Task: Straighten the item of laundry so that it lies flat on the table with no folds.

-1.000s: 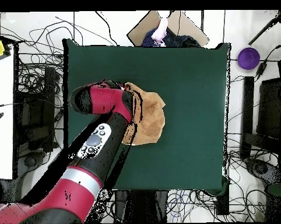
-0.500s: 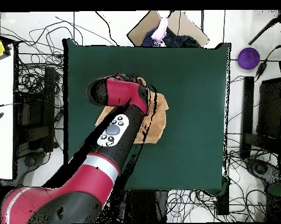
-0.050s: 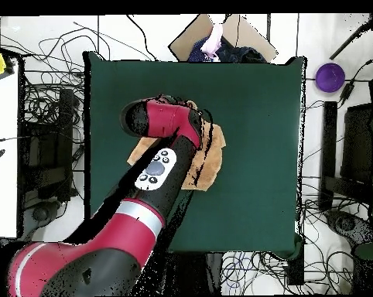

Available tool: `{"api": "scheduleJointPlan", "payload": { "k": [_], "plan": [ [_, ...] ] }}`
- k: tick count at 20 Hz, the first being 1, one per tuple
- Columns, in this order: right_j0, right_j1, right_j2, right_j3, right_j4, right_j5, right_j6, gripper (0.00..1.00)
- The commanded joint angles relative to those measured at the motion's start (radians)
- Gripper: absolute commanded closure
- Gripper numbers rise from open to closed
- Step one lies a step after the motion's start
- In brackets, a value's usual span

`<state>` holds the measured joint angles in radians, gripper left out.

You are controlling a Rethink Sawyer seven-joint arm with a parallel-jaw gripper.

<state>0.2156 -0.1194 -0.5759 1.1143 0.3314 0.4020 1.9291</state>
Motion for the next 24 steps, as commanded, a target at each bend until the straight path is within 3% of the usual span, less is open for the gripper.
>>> {"api": "scheduleJointPlan", "payload": {
  "k": [1, 10, 23, 24],
  "plan": [
    [-0.030, 0.028, 0.002, -0.080, -0.021, 0.144, 0.132, 1.00],
    [-0.033, 0.044, -0.040, -0.130, -0.027, 0.185, 0.139, 1.00],
    [-0.020, 0.050, -0.058, -0.122, -0.017, 0.163, 0.161, 1.00],
    [-0.017, 0.044, -0.050, -0.104, -0.007, 0.165, 0.174, 0.00]
  ]
}}
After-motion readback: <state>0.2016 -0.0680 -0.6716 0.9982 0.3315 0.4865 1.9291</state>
